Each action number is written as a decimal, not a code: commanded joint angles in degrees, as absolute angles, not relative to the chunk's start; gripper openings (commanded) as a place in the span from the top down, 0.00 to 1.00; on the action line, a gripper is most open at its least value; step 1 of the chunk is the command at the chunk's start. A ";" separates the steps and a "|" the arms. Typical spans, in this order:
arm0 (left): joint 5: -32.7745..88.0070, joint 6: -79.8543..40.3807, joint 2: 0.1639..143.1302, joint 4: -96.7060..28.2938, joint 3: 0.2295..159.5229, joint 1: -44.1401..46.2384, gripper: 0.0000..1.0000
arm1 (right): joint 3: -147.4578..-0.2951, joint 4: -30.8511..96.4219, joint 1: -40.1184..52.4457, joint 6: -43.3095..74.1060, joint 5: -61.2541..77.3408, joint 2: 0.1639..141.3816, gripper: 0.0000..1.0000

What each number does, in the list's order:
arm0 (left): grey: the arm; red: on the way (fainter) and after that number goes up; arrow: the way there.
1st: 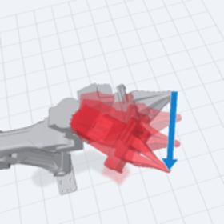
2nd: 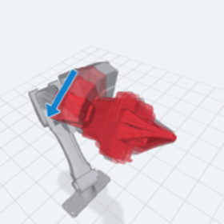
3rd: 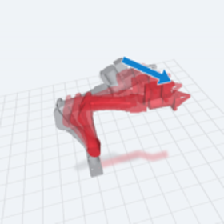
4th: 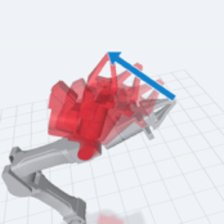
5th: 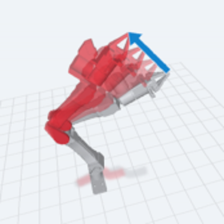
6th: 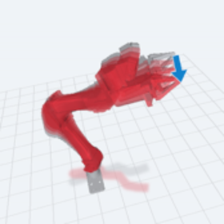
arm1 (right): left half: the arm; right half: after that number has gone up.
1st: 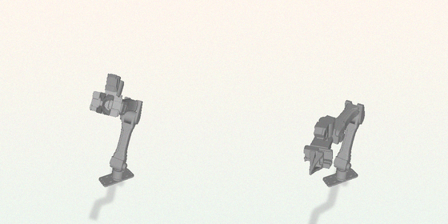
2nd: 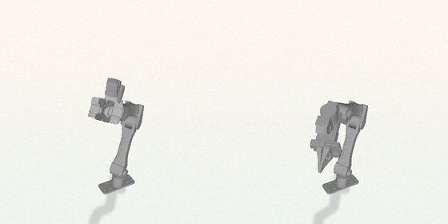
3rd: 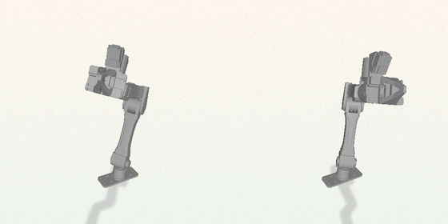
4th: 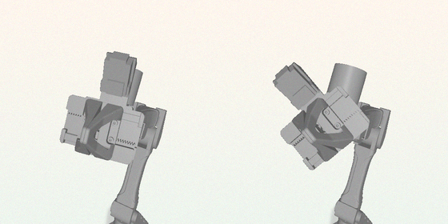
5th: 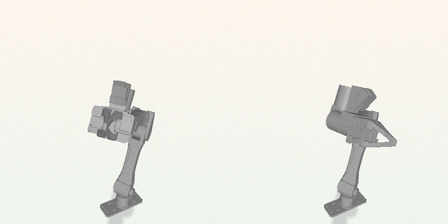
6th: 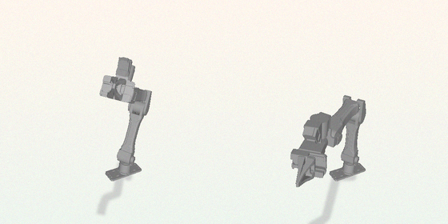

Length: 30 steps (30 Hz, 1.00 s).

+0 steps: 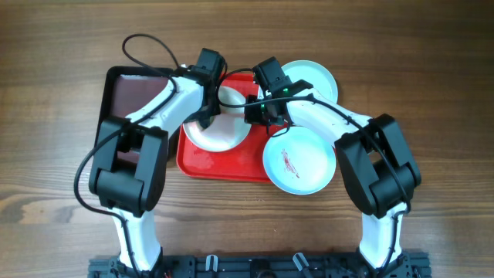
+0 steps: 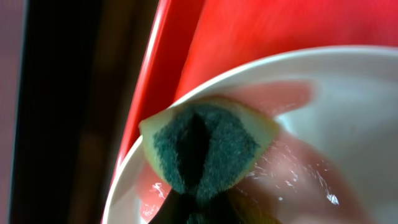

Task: Clean dirty plates on tray and stack at the side
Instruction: 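Scrub the white plate with the sponge while right gripper holds its rim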

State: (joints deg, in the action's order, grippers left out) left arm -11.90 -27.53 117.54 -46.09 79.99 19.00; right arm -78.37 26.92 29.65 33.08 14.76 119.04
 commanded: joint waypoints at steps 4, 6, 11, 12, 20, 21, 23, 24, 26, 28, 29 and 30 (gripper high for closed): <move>12.86 -18.17 120.97 -52.23 76.82 14.87 0.96 | -79.15 27.44 29.87 31.66 18.04 120.55 0.96; 12.84 -18.15 120.97 -51.51 76.82 14.94 0.96 | -79.11 27.94 29.61 31.68 19.27 120.55 0.96; 12.86 -16.84 120.97 -49.71 76.82 14.94 0.96 | -75.75 27.75 27.05 33.50 25.36 120.55 0.96; 12.88 -16.82 120.97 -49.50 76.82 14.94 0.96 | -75.40 27.73 26.68 33.89 25.89 120.55 0.96; 34.65 -6.57 120.99 -45.71 76.82 17.74 0.96 | -75.22 27.86 26.06 33.98 27.51 120.57 0.96; 34.94 -6.61 120.99 -44.86 76.82 18.79 0.96 | -75.22 27.68 26.06 33.85 27.51 120.57 0.96; 34.87 -6.66 120.99 -42.54 76.82 20.88 0.96 | -75.22 27.66 26.06 33.80 27.51 120.57 0.96; 34.65 -7.14 121.01 -41.23 76.82 21.61 0.96 | -75.22 27.66 26.06 33.63 27.51 120.57 0.96; 31.42 -11.18 121.23 -38.15 76.82 22.41 0.96 | -75.22 27.66 26.06 33.34 27.51 120.57 0.96; 30.13 -13.91 121.71 -35.14 76.82 22.09 0.96 | -75.22 27.68 26.06 33.15 27.51 120.57 0.96; 30.13 -14.24 121.84 -33.71 76.82 21.52 0.96 | -75.22 27.68 26.06 33.15 27.51 120.57 0.96; 30.09 -14.31 121.84 -32.47 76.82 20.86 0.96 | -75.22 27.68 26.06 33.15 27.51 120.57 0.96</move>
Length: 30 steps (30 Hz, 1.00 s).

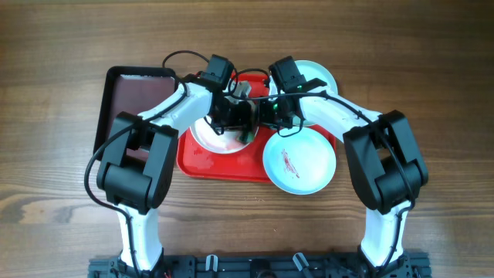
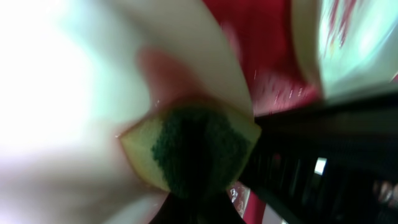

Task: Clean dirty plates on tray and stack at the side
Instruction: 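Scrub the white plate with the sponge while right gripper holds its rim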

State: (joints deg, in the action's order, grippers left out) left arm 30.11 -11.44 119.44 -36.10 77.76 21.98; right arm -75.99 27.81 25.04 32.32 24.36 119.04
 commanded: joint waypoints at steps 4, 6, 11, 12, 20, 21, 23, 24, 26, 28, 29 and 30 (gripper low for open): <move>17.67 -20.99 121.84 -29.69 76.82 17.10 0.96 | -75.22 27.68 26.06 33.10 27.51 120.57 0.96; 9.61 -24.47 121.84 -29.50 76.82 15.31 0.96 | -75.22 27.68 26.06 33.01 27.51 120.57 0.96; -3.29 -29.56 121.84 -33.04 76.82 11.33 0.96 | -75.22 27.66 26.06 33.06 27.51 120.57 0.96; -3.92 -30.46 121.84 -34.28 76.82 11.03 0.96 | -75.22 27.62 26.06 33.08 27.49 120.57 0.96; 17.91 -21.06 121.84 -53.32 76.82 11.11 0.96 | -75.22 27.46 26.06 33.08 27.49 120.57 0.96; 21.19 -18.81 121.84 -54.76 76.82 11.14 0.96 | -75.22 27.44 26.06 33.06 27.49 120.57 0.96; 30.61 -12.49 121.84 -57.21 76.82 11.14 0.96 | -75.22 27.40 26.06 33.06 27.46 120.57 0.96; 33.41 -10.74 121.84 -57.63 76.82 11.14 0.96 | -75.22 27.38 26.06 33.08 27.44 120.57 0.96; 40.62 -6.44 121.84 -58.19 76.82 11.14 0.96 | -75.24 27.38 26.06 33.10 27.24 120.57 0.96; 41.80 -6.15 121.84 -57.91 76.82 11.14 0.96 | -75.22 27.35 26.06 33.12 27.09 120.57 0.96; 41.82 -6.15 121.84 -57.74 76.82 11.14 0.96 | -75.24 27.31 26.06 33.15 27.09 120.57 0.96; 42.22 -6.20 121.84 -57.41 76.82 11.18 0.96 | -75.22 27.24 26.06 33.15 27.09 120.57 0.96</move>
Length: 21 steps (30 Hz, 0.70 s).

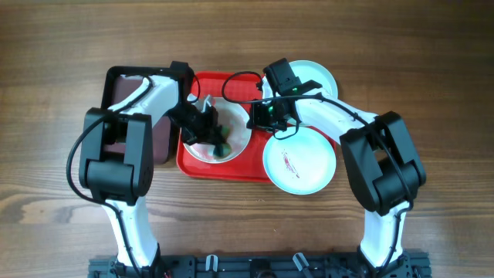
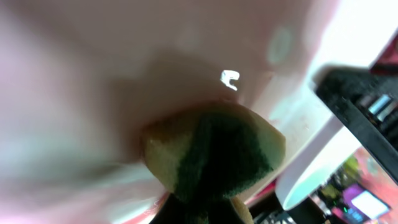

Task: Clean dirty plates on tray and stack at the side
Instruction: 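Scrub the white plate with the sponge while right gripper holds its rim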

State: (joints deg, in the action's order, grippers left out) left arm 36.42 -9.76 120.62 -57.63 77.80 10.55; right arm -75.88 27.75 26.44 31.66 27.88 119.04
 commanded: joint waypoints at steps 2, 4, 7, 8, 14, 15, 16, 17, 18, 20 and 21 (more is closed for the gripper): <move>42.61 -6.44 121.84 -55.33 76.82 11.77 0.96 | -75.22 27.24 26.06 33.12 27.09 120.57 0.96; 42.52 -6.70 121.84 -51.03 76.82 12.71 0.96 | -75.22 27.24 26.06 33.12 27.09 120.57 0.96; 31.88 -16.32 121.84 -41.23 76.82 14.87 0.96 | -75.24 27.24 26.06 33.08 27.09 120.57 0.96; 27.40 -18.83 121.84 -38.54 76.82 15.79 0.96 | -75.22 27.24 26.06 33.08 27.09 120.57 0.96; 2.22 -27.24 121.84 -30.85 76.82 20.93 0.96 | -75.24 27.24 26.06 33.04 27.07 120.57 0.96; -4.03 -27.97 121.84 -30.81 76.82 21.43 0.96 | -75.24 27.24 26.06 33.06 27.05 120.57 0.96; -8.34 -27.97 121.84 -30.83 76.82 21.50 0.96 | -75.24 27.24 26.06 33.04 27.05 120.57 0.96; -12.03 -27.97 121.82 -31.00 76.82 21.50 0.96 | -75.22 27.24 26.06 33.04 27.05 120.57 0.96; -14.90 -27.97 121.80 -31.14 76.84 21.37 0.96 | -75.22 27.24 26.06 33.01 27.05 120.57 0.96; -20.32 -27.97 121.38 -32.42 77.03 21.02 0.96 | -75.22 27.16 26.06 33.06 27.05 120.57 0.96; -22.24 -27.99 121.12 -33.32 77.32 20.91 0.96 | -75.22 27.07 26.06 33.04 27.05 120.57 0.96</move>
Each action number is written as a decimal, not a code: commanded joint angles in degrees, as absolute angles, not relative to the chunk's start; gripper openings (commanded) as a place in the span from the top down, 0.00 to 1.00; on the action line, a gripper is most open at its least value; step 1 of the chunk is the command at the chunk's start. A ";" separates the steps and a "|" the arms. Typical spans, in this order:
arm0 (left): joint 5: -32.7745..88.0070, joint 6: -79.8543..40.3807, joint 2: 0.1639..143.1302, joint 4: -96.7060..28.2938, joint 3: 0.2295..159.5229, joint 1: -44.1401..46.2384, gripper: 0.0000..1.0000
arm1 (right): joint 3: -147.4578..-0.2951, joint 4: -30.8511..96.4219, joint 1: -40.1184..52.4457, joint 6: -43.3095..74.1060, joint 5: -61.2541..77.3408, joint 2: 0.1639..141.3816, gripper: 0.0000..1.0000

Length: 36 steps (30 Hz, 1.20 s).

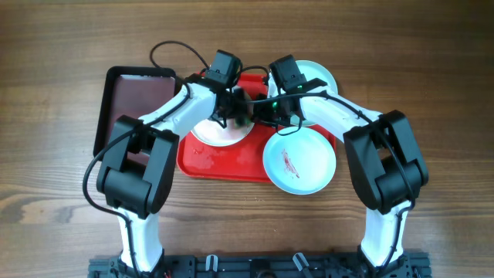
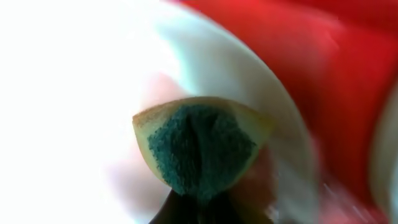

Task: Clean dirty plates on tray and stack at the side
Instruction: 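Scrub the white plate with the sponge while right gripper holds its rim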

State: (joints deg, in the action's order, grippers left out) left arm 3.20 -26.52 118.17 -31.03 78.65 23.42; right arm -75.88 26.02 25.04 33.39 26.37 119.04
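A yellow sponge with a green scouring face [image 2: 199,149] is pinched in my left gripper [image 2: 202,202] and pressed on the white plate [image 2: 74,93]. That plate [image 1: 218,133] lies on the red tray [image 1: 224,164]. From overhead, my left gripper [image 1: 237,110] is over the plate's far right part. My right gripper [image 1: 267,113] sits at the plate's right rim; its jaws are hidden under the arm. A second white plate with a red smear [image 1: 299,160] lies at the tray's right edge.
A pale plate [image 1: 316,77] rests on the table behind the right arm. A dark brown tray [image 1: 123,100] sits left of the red tray. Wooden table surrounds them. The two arms meet closely over the red tray.
My left gripper with the sponge has moved from the near side of the white plate to its far right part. The right gripper stays at the plate's right rim.
The sponge was first at the plate's far left rim, then at its right side beside the right gripper, then at its near side. Now it is at the far right. The smeared plate and the pale plate have stayed where they were.
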 commanded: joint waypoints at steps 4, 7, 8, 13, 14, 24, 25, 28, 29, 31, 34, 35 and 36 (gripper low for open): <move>-30.55 -31.05 119.66 -41.34 80.18 20.14 0.96 | -75.22 27.03 26.06 33.01 27.05 120.57 0.96; -28.21 -37.17 118.72 -49.41 80.58 19.64 0.96 | -75.24 27.03 26.06 33.01 27.03 120.57 0.95; -24.67 -37.12 118.72 -51.81 80.55 19.51 0.96 | -75.24 27.03 26.06 33.04 27.03 120.57 0.96; -0.34 -30.70 118.72 -58.19 80.55 19.44 0.96 | -75.22 27.03 26.06 33.04 27.05 120.57 0.96; 5.74 -27.86 118.72 -58.61 80.55 19.49 0.96 | -75.22 27.00 26.06 33.04 27.07 120.57 0.96; 29.30 -18.44 118.76 -44.95 80.55 21.58 0.96 | -75.24 26.85 26.06 33.04 27.05 120.57 0.96; 29.28 -18.44 118.83 -42.39 80.55 21.89 0.96 | -75.22 26.87 26.06 33.01 27.05 120.57 0.96; 23.81 -22.02 118.83 -38.41 80.55 21.85 0.96 | -75.22 26.85 26.06 33.01 27.05 120.57 0.96; 21.06 -23.22 118.83 -37.87 80.55 21.65 0.96 | -75.22 26.85 26.06 33.01 27.03 120.57 0.96; 14.11 -24.82 118.83 -37.10 80.55 21.26 0.96 | -75.22 26.87 26.06 32.99 27.05 120.57 0.96; 3.95 -24.93 118.83 -36.82 80.55 20.32 0.96 | -75.22 27.03 26.06 32.99 27.05 120.57 0.96; 0.05 -24.93 118.83 -36.82 80.55 19.75 0.96 | -75.22 27.03 26.06 32.99 27.05 120.57 0.96; -2.63 -24.93 118.83 -36.80 80.55 19.20 0.96 | -75.22 27.03 26.06 32.99 27.05 120.57 0.96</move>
